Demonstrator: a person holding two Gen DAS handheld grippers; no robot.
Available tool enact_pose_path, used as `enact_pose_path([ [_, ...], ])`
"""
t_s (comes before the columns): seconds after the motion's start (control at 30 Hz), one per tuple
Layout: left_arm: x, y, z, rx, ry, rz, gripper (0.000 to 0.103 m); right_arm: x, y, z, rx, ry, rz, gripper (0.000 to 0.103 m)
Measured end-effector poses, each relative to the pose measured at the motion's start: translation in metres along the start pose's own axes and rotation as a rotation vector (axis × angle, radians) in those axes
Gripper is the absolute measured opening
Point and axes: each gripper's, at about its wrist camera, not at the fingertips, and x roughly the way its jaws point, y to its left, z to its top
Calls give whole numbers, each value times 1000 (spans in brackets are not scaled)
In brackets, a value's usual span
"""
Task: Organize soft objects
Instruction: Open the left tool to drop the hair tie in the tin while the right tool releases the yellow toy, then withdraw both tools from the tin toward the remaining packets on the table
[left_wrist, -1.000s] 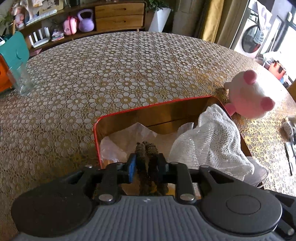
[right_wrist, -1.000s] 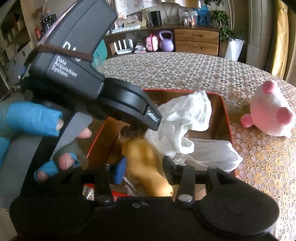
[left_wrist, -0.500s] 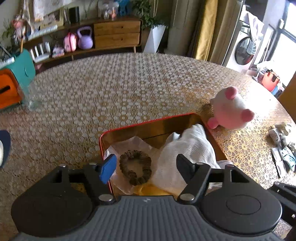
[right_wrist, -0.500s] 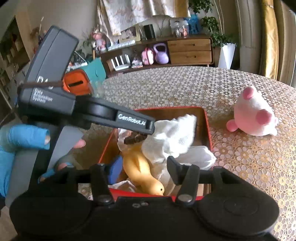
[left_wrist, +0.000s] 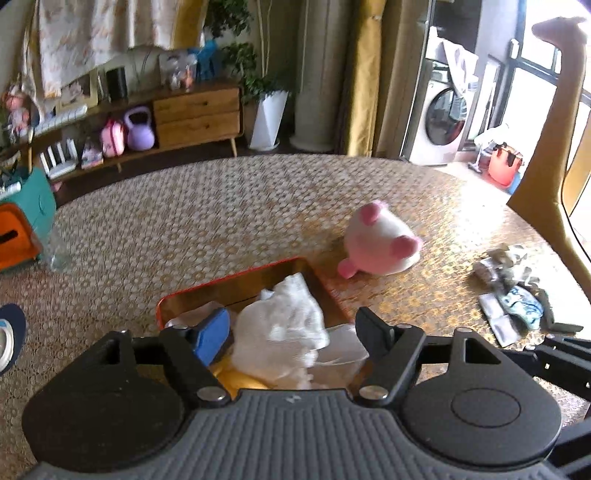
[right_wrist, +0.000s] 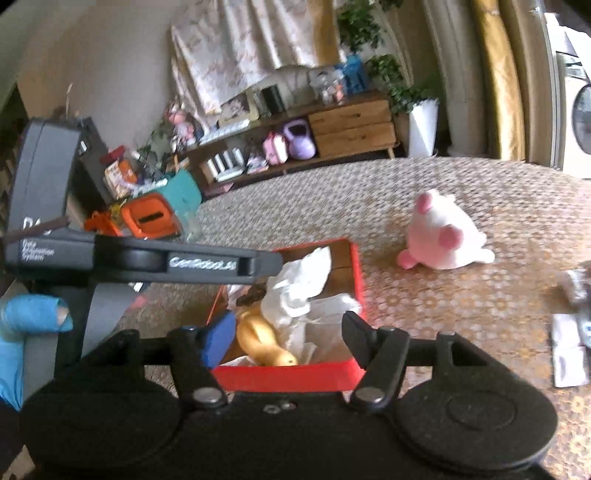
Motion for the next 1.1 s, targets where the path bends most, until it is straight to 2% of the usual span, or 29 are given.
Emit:
enact_pose_path([
  [0.13, -11, -25, 2, 19, -30, -24, 78, -24, -19, 0, 34, -43, -18, 71],
  [0.2, -17, -36, 2, 23, -41, -38, 84, -36, -31, -1, 48, -57, -32, 73],
  [0.37, -20, -66, 2, 41, -48, -80, 84, -67, -64, -4, 82, -100, -79, 83],
  [0.5, -18, -92, 0, 59, -43, -117, 84, -87, -87, -7, 90, -129, -116, 88],
  [0.63, -16, -118, -1, 63, -43, -163, 84, -104, -109, -11, 98, -143, -157, 98],
  [0.73, -13, -134, 0, 51, -45, -200, 90, -114, -124, -13, 108, -146, -176, 101],
  [0.83, -11, -149, 0, 54, -48, -233, 100, -125, -142, -14, 115, -151, -197, 101],
  [0.97, -7, -171, 1, 82, -70, -221, 101, -142, -171, -15, 147, -168, -229, 102],
  [1.1, 2, -189, 2, 87, -67, -256, 101, -155, -198, -12, 181, -181, -266, 102],
])
